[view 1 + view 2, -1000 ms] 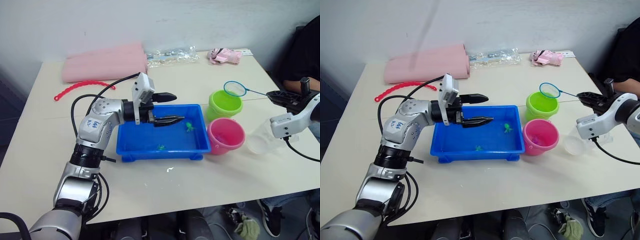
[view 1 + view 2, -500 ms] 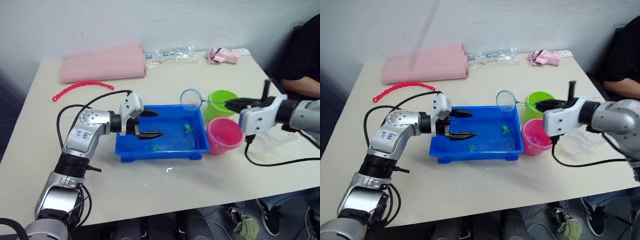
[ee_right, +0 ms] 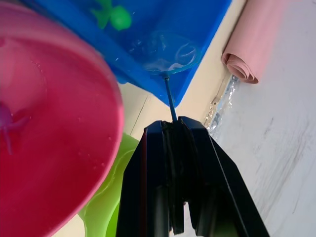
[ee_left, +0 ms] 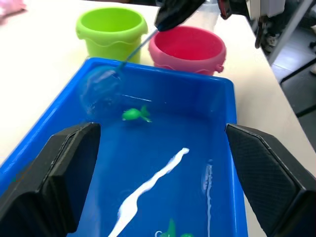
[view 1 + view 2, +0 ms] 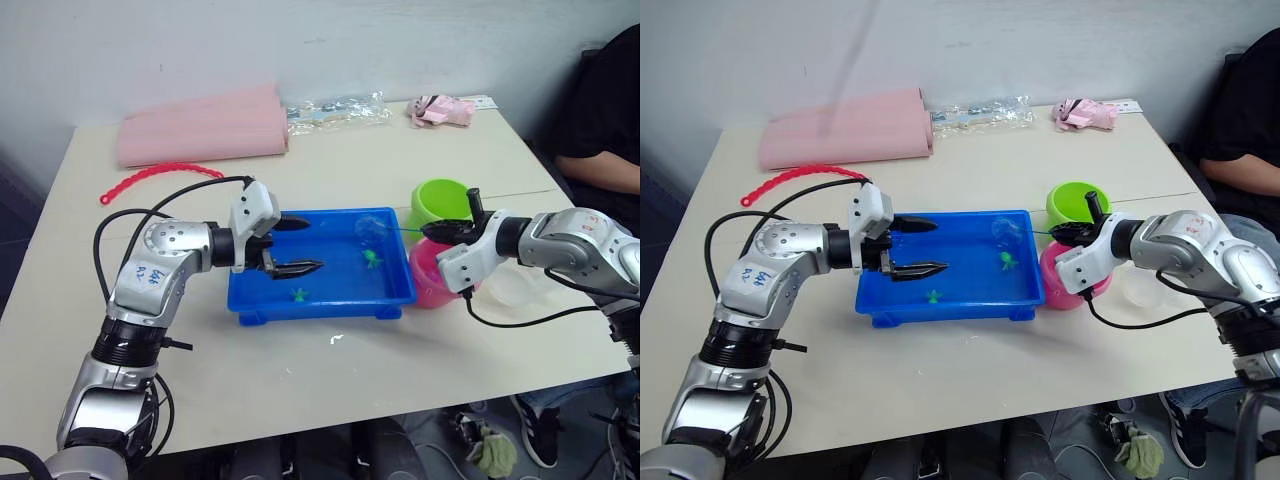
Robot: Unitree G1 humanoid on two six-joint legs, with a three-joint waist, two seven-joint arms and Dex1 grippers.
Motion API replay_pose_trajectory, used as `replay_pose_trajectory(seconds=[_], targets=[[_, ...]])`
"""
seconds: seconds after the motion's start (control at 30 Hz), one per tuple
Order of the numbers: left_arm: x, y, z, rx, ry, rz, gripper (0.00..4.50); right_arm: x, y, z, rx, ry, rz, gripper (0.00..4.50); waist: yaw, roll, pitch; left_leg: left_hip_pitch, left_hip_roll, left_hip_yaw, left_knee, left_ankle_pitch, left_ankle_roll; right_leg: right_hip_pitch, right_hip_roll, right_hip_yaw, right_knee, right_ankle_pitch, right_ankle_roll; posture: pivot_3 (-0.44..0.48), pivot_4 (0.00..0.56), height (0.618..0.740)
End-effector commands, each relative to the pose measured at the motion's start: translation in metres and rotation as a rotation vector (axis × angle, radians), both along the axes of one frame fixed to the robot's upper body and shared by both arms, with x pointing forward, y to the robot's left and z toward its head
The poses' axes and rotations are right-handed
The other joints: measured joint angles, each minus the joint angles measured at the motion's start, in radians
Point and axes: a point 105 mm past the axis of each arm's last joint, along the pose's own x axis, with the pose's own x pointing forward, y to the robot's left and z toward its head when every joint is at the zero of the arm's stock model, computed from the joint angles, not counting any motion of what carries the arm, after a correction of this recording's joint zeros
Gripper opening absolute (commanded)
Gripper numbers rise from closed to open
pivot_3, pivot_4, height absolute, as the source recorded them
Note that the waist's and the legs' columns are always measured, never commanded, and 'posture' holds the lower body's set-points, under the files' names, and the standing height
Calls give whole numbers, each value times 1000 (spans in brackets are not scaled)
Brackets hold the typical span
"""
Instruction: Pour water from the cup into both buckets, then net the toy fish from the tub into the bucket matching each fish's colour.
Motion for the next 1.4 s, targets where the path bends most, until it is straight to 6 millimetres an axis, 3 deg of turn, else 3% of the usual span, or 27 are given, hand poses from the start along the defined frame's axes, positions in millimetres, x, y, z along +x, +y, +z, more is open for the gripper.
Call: replay_pose_trajectory(seconds=[0.03,0.27,0.4,0.63,0.73,1.2,1.4], targets=[[-6,1,9,-23,-29,-6,4400,-4,3,0,-14,8,45,0,1,0,0,0,0,0,0,0,0,0,0,0,0,0,0,0,150,738],[-6,0,8,-29,-23,-6,4400,-21,3,-10,126,168,-4,0,1,0,0,0,0,-1,0,0,0,1,0,0,0,0,0,0,150,738],[-2,-2,8,-44,-12,-7,4400,-38,0,-27,352,418,-162,0,5,0,0,0,0,-3,0,0,0,2,0,-1,0,0,0,0,150,738],[0,-4,10,-41,-18,-25,4400,-60,11,-39,775,804,-423,0,5,0,0,1,0,-5,2,0,0,4,0,-2,0,0,0,0,150,738],[1,-6,11,-40,-21,-32,4400,-69,17,-40,869,907,-480,0,6,0,0,1,-1,-5,1,0,0,4,0,-3,0,0,0,0,150,738],[6,-10,12,-44,-29,-56,4400,-76,30,2,1142,1048,-502,0,23,0,0,0,-1,-5,0,0,0,3,0,-3,-2,0,0,0,150,738],[10,-20,31,-174,-3,-76,4400,-79,8,33,1260,947,-531,0,38,0,0,-1,-2,-5,1,0,1,3,-1,-4,-2,0,0,0,150,738]])
